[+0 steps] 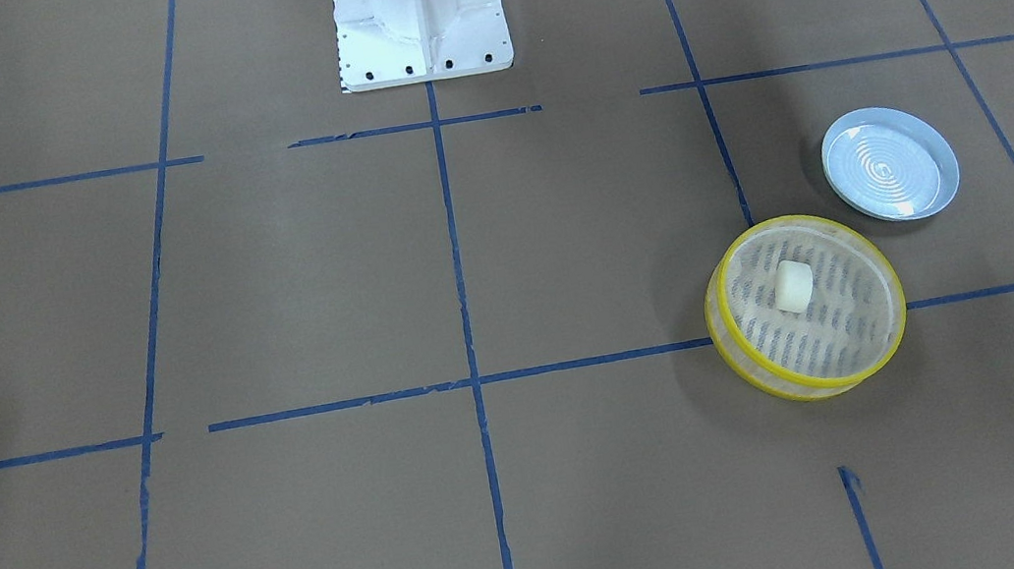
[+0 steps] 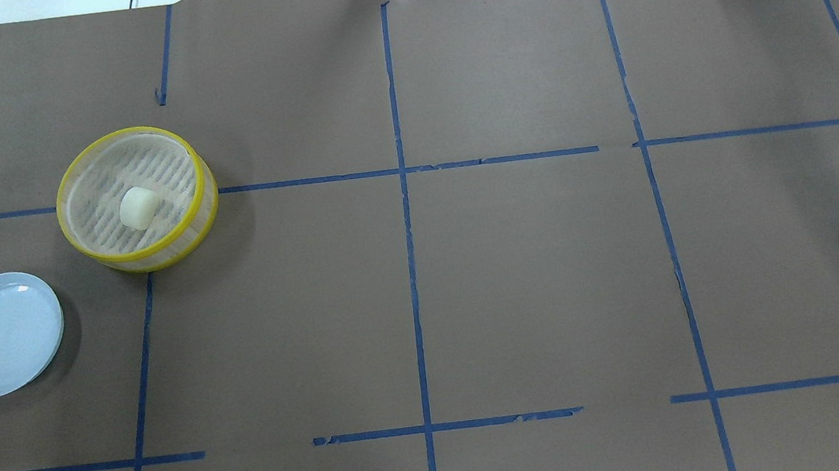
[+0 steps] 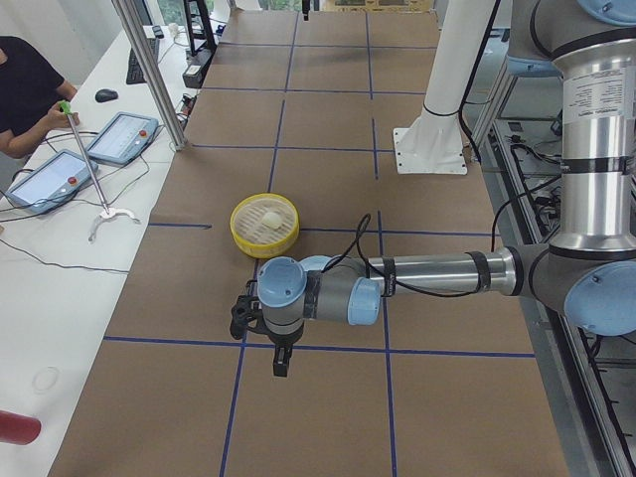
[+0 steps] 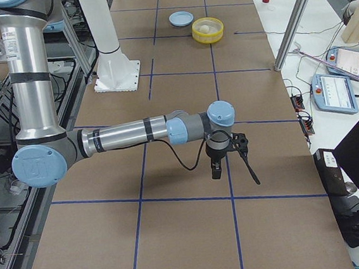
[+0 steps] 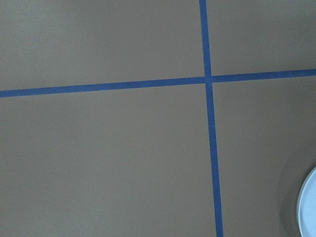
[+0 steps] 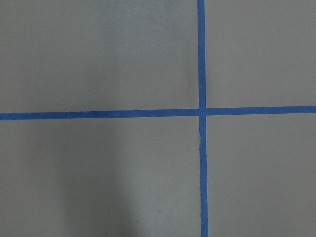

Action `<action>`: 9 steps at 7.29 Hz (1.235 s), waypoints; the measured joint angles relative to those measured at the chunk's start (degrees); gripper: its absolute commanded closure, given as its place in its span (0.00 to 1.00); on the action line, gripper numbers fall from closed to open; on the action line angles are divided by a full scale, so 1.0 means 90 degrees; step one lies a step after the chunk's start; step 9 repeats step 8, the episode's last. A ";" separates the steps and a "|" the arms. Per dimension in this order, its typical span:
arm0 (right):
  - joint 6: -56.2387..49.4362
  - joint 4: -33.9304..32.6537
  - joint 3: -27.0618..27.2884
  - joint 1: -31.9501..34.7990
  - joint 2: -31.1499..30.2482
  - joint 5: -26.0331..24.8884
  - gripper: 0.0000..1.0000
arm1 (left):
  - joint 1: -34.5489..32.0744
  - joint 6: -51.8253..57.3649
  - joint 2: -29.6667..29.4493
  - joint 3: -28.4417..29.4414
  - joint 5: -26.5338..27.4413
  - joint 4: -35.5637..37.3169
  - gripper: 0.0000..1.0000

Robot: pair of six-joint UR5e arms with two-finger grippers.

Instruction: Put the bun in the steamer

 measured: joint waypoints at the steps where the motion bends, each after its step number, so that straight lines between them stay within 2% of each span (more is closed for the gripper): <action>1: 0.0000 0.0000 0.0000 0.0000 0.0000 0.0000 0.00 | -0.0016 0.0000 -0.0004 -0.0002 0.0000 0.0000 0.00; 9: 0.0000 0.0000 0.0000 0.0000 0.0000 0.0000 0.00 | -0.0155 0.0000 -0.0049 -0.0008 0.0000 -0.0010 0.00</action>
